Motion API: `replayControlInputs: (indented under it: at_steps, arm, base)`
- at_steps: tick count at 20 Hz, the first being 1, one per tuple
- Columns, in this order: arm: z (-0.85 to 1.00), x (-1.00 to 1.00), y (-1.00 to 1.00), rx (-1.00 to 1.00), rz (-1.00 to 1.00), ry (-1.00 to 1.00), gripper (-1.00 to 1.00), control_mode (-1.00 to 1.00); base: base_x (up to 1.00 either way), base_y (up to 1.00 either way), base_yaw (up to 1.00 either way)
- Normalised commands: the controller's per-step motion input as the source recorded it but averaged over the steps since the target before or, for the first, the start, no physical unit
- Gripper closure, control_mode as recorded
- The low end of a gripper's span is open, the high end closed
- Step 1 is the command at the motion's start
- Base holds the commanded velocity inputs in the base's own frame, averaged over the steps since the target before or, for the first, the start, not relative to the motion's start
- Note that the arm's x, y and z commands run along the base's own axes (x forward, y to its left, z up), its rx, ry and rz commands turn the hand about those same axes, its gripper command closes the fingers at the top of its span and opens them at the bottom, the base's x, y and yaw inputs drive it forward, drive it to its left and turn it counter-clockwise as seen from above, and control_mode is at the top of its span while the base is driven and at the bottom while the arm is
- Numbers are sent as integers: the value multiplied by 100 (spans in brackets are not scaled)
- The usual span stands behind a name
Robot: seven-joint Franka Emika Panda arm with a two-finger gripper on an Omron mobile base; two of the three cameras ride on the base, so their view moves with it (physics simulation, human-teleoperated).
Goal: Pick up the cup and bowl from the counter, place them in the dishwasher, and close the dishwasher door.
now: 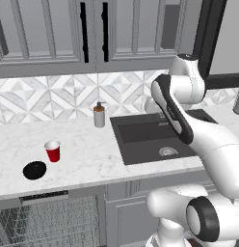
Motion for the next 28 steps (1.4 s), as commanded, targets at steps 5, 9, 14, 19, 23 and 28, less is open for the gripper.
replayControlInputs:
  at_steps: [5,9,14,19,23,28]
  arm:
    - [0,-30,4,1,0,-7,-100,-100]
    - [0,-89,24,1,0,-12,-100,-100]
    - [-26,-81,14,0,0,-5,-100,-100]
    - [-33,-26,9,0,0,-8,-100,100]
    - [0,0,0,0,0,0,-100,100]
    - [0,0,0,0,0,0,-100,100]
  base:
    - [0,0,0]
    - [0,0,0]
    - [0,0,0]
    - [-4,6,0]
    - [-6,9,11]
    - [0,0,49]
